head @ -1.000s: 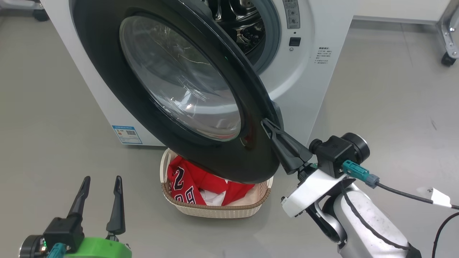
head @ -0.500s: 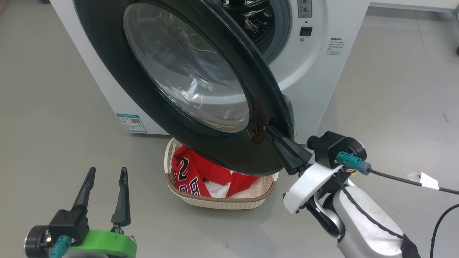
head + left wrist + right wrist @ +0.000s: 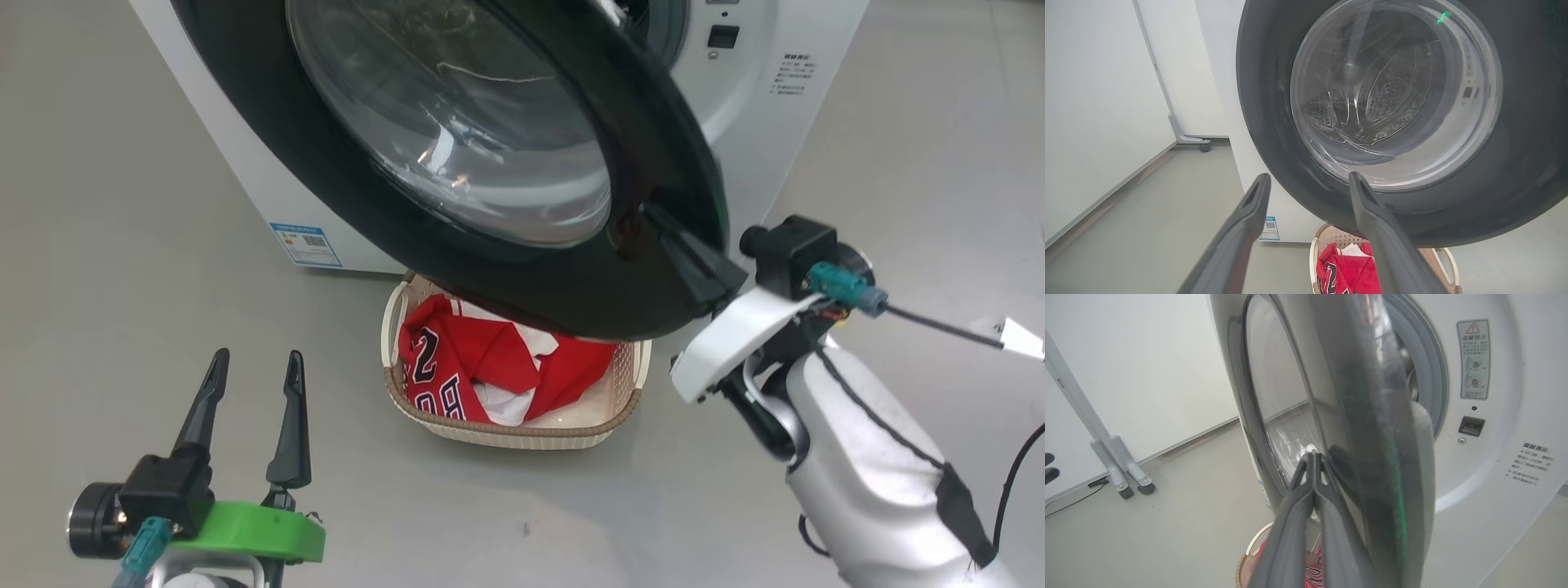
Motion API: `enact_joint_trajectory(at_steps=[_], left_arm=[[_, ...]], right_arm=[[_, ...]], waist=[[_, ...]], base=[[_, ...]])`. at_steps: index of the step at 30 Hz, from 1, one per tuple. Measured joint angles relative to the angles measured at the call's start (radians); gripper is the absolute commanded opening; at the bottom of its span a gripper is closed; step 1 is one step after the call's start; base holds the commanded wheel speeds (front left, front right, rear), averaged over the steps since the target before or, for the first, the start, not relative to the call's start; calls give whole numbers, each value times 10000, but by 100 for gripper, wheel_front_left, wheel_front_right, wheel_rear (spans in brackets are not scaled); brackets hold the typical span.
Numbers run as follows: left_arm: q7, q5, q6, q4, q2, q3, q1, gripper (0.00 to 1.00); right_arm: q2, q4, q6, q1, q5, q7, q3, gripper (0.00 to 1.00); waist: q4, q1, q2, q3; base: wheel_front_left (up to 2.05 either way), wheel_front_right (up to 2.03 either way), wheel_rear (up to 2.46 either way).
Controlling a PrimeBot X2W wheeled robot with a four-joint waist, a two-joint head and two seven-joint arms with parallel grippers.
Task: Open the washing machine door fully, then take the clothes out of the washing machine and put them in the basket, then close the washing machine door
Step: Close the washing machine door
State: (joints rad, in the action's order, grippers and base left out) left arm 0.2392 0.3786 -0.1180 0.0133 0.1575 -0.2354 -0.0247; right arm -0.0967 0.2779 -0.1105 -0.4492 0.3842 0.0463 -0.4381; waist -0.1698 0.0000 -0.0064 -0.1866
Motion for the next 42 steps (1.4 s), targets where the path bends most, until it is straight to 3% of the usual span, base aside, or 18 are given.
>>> enact_joint_trajectory(at_steps=[24,42], left_arm=[[96,-21,19,-111,-546,-244,-1186,100],[117,-102,104,303,-698,-192,-1542,100]], right_arm=[[-794,1941,368,-4054,-75,-4,1492,0],[-696,3281,318,-5123,-77,756,1503,0]], waist=[[-675,0,0,-1741],[-893,0,0,-2117]], base=[[0,0,0],[0,0,0]])
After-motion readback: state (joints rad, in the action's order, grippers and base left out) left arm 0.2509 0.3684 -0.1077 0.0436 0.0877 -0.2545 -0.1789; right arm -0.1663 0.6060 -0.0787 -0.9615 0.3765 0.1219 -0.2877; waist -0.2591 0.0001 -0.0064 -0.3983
